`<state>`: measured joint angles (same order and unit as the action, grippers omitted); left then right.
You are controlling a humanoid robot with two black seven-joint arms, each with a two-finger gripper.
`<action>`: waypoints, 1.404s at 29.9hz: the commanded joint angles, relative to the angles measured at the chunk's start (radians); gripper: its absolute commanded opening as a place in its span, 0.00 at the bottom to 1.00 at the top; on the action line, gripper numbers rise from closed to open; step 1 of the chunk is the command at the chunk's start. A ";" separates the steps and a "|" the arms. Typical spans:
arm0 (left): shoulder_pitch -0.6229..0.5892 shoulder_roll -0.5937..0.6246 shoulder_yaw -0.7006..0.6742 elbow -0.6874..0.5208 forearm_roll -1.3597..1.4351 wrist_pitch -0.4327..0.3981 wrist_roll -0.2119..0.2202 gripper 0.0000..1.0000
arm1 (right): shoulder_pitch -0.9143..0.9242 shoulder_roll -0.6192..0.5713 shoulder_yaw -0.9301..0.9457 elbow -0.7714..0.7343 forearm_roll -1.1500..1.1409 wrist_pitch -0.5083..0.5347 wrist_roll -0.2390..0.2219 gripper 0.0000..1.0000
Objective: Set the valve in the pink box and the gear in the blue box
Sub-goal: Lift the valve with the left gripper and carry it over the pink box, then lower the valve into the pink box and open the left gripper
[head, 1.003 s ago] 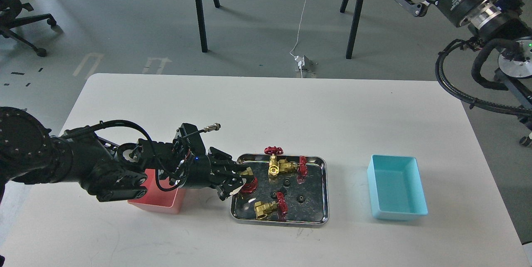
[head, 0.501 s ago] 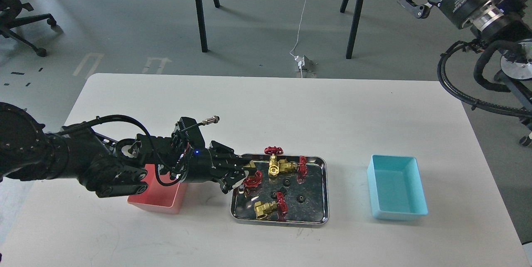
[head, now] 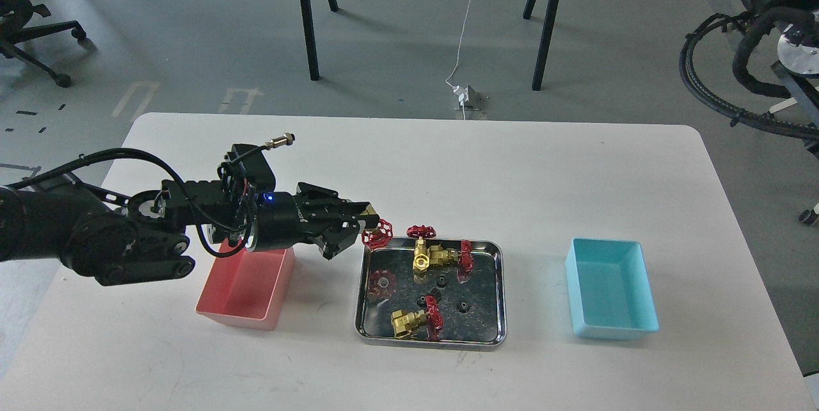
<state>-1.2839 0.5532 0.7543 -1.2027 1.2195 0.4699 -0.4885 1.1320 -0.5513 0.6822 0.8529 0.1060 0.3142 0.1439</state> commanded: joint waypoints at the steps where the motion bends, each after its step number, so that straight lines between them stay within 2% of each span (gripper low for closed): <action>1: -0.018 0.149 -0.032 -0.092 0.008 0.001 0.000 0.24 | 0.044 0.014 -0.009 -0.006 0.000 -0.076 -0.003 1.00; 4: -0.014 0.269 -0.033 -0.136 0.089 0.001 0.000 0.24 | 0.075 0.019 -0.012 -0.017 -0.002 -0.196 -0.019 1.00; 6: 0.004 0.321 -0.032 -0.140 0.147 0.001 0.000 0.24 | 0.107 0.045 -0.012 -0.038 -0.002 -0.272 -0.067 1.00; 8: 0.044 0.359 -0.033 -0.137 0.173 0.001 0.000 0.24 | 0.117 0.080 -0.010 -0.069 0.000 -0.306 -0.104 1.00; 13: 0.132 0.373 -0.047 -0.098 0.178 0.006 0.000 0.24 | 0.109 0.114 -0.009 -0.083 0.000 -0.308 -0.110 1.00; 23: 0.202 0.361 -0.050 0.011 0.176 0.007 0.000 0.24 | 0.091 0.105 -0.007 -0.075 0.001 -0.306 -0.110 1.00; 29: 0.241 0.317 -0.050 0.024 0.176 0.007 0.000 0.24 | 0.063 0.102 -0.004 -0.074 0.001 -0.305 -0.115 1.00; 36: 0.310 0.232 -0.050 0.149 0.172 0.010 0.000 0.25 | 0.051 0.096 0.005 -0.071 0.001 -0.305 -0.115 1.00; 39: 0.314 0.225 -0.050 0.156 0.170 0.013 0.000 0.27 | 0.045 0.093 0.005 -0.071 0.001 -0.305 -0.115 1.00; 42: 0.314 0.223 -0.052 0.156 0.172 0.013 0.000 0.35 | 0.038 0.085 0.007 -0.071 0.001 -0.303 -0.115 1.00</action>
<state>-0.9706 0.7786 0.7038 -1.0476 1.3906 0.4830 -0.4887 1.1751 -0.4598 0.6877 0.7819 0.1074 0.0093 0.0291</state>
